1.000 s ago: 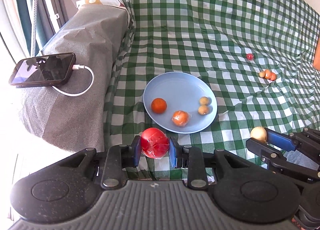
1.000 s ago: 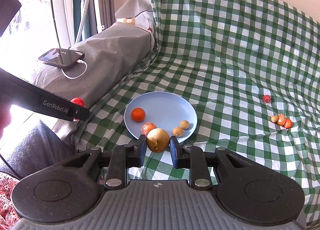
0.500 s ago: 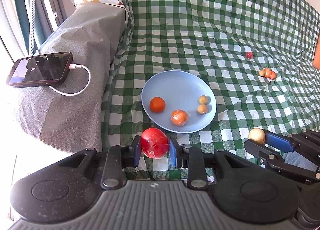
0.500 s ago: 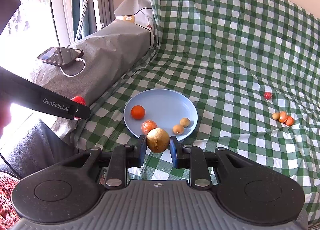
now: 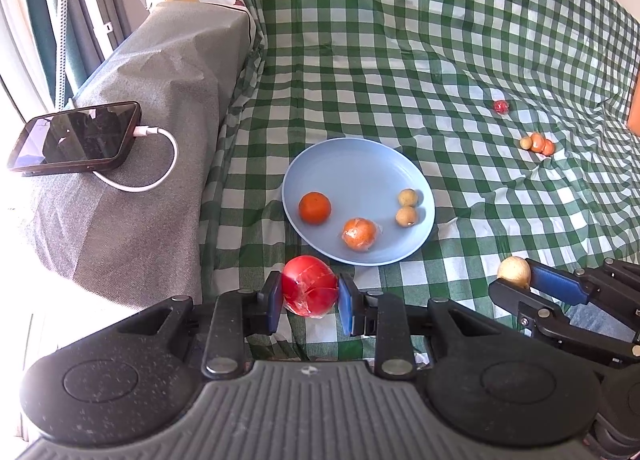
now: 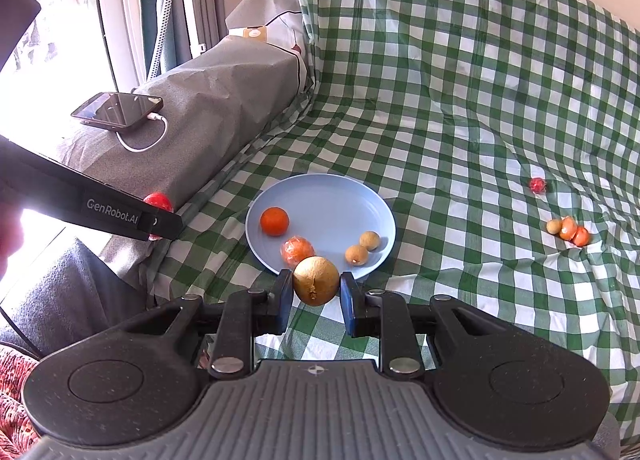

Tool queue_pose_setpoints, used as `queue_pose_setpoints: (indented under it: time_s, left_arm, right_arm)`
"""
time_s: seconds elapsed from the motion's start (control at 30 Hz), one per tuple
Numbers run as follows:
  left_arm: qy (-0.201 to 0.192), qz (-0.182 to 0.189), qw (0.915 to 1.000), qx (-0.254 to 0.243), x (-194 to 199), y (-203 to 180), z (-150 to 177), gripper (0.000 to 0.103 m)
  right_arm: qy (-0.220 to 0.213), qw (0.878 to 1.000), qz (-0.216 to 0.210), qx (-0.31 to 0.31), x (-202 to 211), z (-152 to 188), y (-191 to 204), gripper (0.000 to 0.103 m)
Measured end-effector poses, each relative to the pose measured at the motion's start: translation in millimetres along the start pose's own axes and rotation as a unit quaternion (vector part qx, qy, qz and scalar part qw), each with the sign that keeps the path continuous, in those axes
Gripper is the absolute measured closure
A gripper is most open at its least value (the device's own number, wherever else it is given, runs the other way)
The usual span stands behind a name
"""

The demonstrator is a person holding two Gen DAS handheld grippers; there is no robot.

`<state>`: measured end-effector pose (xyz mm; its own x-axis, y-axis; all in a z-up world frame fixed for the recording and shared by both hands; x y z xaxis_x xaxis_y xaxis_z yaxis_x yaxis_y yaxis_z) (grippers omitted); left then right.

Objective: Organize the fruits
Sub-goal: 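Carry the red fruit and yellow fruit toward the blue plate with both tools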

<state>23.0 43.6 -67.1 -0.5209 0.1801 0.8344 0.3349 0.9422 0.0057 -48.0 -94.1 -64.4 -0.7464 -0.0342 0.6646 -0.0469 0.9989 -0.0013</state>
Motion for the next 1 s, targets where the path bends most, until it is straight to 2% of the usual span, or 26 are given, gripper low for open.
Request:
queue_pose_setpoints:
  time_s: [0.23, 0.57, 0.8, 1.0]
  left_arm:
    - [0.004, -0.006, 0.9999, 0.011, -16.4, 9.5, -13.0, 0.071]
    - [0.01, -0.012, 0.9996, 0.022, -59.3, 20.0, -47.6, 0.071]
    - [0.018, -0.01, 0.9997, 0.014, -96.3, 17.4, -71.2, 0.071]
    - [0.04, -0.007, 0.9992, -0.004, -135.1, 8.7, -76.3, 0.071]
  right_arm:
    - [0.005, 1.0, 0.006, -0.008, -16.2, -4.6, -3.8, 0.077]
    - [0.011, 1.0, -0.001, -0.002, -60.5, -32.3, -4.8, 0.077]
    - [0.029, 0.999, -0.018, 0.019, -104.7, -43.4, -0.8, 0.077]
    - [0.063, 0.997, -0.014, 0.029, -142.9, -37.7, -4.8, 0.077]
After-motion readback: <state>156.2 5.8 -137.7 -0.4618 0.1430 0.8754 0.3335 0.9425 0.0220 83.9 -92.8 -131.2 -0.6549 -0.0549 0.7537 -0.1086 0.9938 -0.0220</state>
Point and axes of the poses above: each gripper's, at about its wrist camera, not at the fingertips, and x roughly against the way its jaws point, y to its left, z to its underside, the point moved 10 cm from there along -x, roughly the way its jaws point
